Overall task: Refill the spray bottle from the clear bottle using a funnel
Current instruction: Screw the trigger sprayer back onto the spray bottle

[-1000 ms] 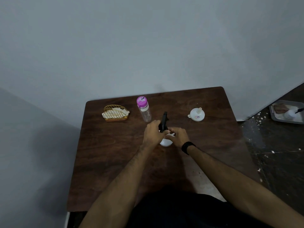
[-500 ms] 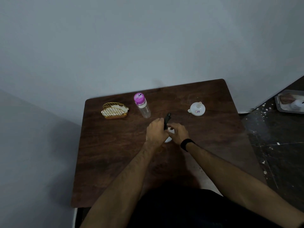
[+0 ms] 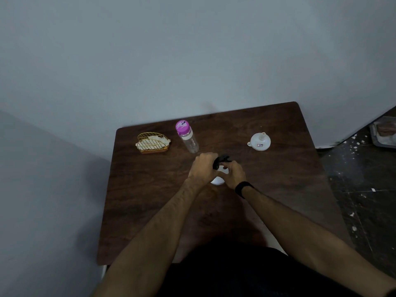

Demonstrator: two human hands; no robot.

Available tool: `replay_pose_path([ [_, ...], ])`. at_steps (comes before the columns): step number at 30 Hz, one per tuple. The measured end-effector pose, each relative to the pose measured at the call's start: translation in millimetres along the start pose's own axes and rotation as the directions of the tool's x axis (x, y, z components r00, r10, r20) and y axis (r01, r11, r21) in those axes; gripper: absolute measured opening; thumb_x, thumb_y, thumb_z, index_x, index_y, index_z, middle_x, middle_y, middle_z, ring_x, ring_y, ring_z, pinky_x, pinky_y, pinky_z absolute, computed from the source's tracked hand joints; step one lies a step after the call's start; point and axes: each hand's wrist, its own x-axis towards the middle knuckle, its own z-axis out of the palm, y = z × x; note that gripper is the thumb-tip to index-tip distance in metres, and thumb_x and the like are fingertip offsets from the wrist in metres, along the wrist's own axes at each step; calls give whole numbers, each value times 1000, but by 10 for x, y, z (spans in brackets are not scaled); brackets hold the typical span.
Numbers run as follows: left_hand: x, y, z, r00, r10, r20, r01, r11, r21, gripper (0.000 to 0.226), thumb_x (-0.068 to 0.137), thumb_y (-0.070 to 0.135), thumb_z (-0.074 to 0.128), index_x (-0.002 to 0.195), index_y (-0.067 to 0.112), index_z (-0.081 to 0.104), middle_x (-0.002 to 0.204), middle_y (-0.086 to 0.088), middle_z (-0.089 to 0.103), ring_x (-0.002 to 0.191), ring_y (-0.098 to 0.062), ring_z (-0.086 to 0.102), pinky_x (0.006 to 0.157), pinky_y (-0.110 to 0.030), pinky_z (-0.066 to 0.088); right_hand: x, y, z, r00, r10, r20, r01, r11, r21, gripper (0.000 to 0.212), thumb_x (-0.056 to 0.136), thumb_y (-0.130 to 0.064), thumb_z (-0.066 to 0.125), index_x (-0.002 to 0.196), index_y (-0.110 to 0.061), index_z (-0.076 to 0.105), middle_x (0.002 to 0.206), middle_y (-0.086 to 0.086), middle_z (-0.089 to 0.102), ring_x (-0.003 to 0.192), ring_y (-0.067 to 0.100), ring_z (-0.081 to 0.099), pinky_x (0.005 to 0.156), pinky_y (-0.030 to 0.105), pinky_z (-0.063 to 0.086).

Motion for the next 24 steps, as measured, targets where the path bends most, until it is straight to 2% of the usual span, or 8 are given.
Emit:
replay_pose_path([
  [2,-6,-14,1,1000,16,-9,-16,1000,-5,13,79,16,68,80,7,60,84,-6,64,75,-24,62,67,-41,52,21,32,12,999,-47,-1,47,995,90,52,72,-62,73,104,-21,75,102,-10,67,94,7,61,82,35,53],
  [4,-11,2,18,1000,13,-9,-13,1000,9,12,77,13,67,81,7,57,85,-6,63,77,-24,62,67,-43,53,100,174,79,996,-85,-21,86,993,85,59,71,-73,66,95,-20,75,96,-5,73,90,10,66,78,42,56],
  [10,-32,37,141,1000,-28,-10,29,997,77,29,83,30,68,92,17,44,98,-1,52,91,-19,54,66,-38,48,71,119,117,994,-107,12,106,991,80,46,83,-52,48,93,-12,68,96,2,70,89,18,64,79,44,54],
  [14,-37,-26,192,999,-45,-26,47,991,125,33,91,30,65,115,13,51,112,-5,50,97,-18,54,72,-38,52,89,172,104,998,5,68,-13,993,117,44,82,-39,72,118,-13,64,121,4,63,111,21,58,95,41,49],
  [16,-12,-18,141,1000,11,4,-11,994,107,27,87,21,69,109,13,55,108,-3,53,94,-19,55,76,-39,53,83,155,77,996,54,68,-65,984,166,55,77,-32,80,124,-12,60,122,0,59,112,18,56,94,37,47],
  [20,57,-98,47,982,168,92,-169,986,4,18,75,8,71,91,11,63,91,-2,62,87,-18,55,77,-46,52,94,140,31,998,24,55,-37,970,239,46,75,-17,83,117,-12,64,110,-5,59,102,10,54,87,27,42],
  [22,47,-146,72,980,180,84,-172,981,-92,16,74,17,66,87,11,61,86,-1,62,82,-19,55,77,-45,49,104,159,31,998,-23,51,9,967,255,46,75,-16,83,117,-13,66,110,-5,63,105,12,58,88,27,44],
  [24,51,-150,106,988,133,83,-121,983,-136,31,73,42,57,83,13,55,86,-1,57,85,-19,52,82,-44,45,103,174,31,997,-60,47,45,961,274,48,76,-15,82,121,-12,65,114,-3,63,110,14,58,88,25,44],
])
